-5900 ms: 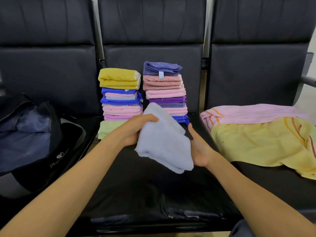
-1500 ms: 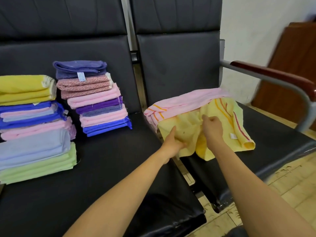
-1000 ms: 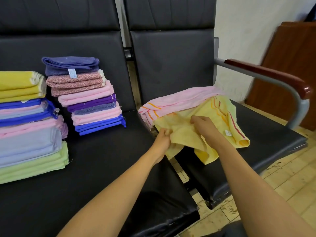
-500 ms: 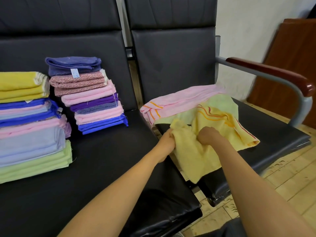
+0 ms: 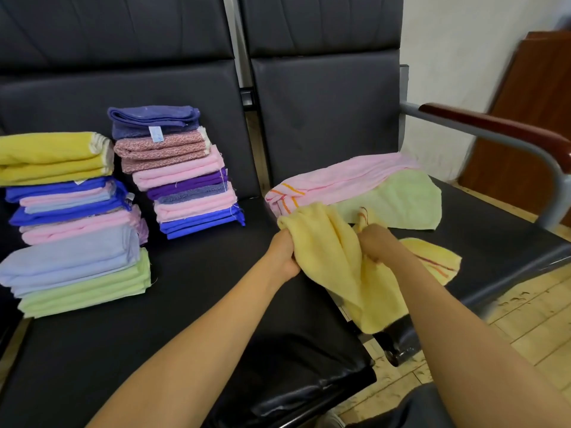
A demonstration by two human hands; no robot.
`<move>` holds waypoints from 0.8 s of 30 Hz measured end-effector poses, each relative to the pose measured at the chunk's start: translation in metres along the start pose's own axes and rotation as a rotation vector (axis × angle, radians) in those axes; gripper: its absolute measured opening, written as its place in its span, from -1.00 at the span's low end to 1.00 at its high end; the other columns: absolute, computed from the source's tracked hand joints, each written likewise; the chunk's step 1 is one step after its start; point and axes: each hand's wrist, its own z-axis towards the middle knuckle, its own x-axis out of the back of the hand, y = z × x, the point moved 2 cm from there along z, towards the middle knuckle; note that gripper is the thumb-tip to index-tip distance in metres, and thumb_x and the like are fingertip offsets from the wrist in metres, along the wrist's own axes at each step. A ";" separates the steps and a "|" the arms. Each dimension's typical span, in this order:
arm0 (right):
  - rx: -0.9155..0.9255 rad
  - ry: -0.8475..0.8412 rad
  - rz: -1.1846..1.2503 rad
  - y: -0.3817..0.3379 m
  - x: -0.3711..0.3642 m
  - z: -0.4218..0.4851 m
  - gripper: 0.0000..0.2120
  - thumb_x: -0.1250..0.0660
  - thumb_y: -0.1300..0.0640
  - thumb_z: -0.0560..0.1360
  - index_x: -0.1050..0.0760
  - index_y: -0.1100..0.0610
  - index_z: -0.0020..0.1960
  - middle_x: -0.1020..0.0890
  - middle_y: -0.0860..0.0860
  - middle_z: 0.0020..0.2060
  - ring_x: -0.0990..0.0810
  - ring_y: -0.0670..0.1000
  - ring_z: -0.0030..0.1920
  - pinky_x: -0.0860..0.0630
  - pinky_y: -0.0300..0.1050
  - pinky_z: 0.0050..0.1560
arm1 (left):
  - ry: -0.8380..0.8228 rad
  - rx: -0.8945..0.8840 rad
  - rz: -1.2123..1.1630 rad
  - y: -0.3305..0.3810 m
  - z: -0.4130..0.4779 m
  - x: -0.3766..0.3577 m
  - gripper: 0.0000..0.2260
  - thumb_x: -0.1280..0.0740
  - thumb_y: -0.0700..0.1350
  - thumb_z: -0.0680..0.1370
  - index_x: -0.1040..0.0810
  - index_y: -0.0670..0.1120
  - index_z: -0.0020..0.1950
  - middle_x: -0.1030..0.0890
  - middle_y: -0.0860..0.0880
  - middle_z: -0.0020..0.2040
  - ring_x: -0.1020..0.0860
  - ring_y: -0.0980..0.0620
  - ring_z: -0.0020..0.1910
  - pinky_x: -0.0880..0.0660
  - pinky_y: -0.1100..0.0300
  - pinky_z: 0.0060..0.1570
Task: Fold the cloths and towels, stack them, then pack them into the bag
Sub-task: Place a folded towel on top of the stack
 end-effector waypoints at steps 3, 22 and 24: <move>0.121 0.026 0.334 -0.045 0.002 -0.016 -0.71 -0.21 -0.02 0.59 -0.46 0.21 -0.08 -0.55 0.14 -0.22 -0.44 0.03 -0.23 -0.38 -0.11 -0.18 | 0.030 -0.018 -0.117 0.024 -0.021 0.013 -0.80 -0.21 0.03 0.62 -0.52 -0.06 0.06 -0.61 -0.13 -0.06 -0.57 -0.10 -0.09 -0.51 0.02 -0.16; 0.690 -0.305 -0.253 -0.177 -0.129 -0.095 -0.74 -0.25 0.02 0.57 -0.49 0.15 0.18 -0.56 0.07 0.12 -0.55 0.07 0.10 -0.49 -0.04 0.09 | 0.221 -0.097 0.660 0.056 -0.147 0.208 -0.40 -0.42 -0.30 0.47 -0.26 -0.11 0.44 -0.43 -0.01 0.14 -0.46 -0.03 0.24 -0.40 0.10 0.32; 0.684 -0.435 -0.442 -0.172 -0.137 -0.099 -0.76 -0.28 -0.04 0.55 -0.50 0.09 0.11 -0.56 0.03 0.05 -0.56 0.03 0.00 -0.51 -0.15 -0.08 | 0.257 -0.124 0.750 0.050 -0.147 0.228 -0.54 -0.42 -0.29 0.48 -0.40 -0.13 0.34 -0.47 -0.09 0.25 -0.47 -0.02 0.23 -0.40 0.09 0.33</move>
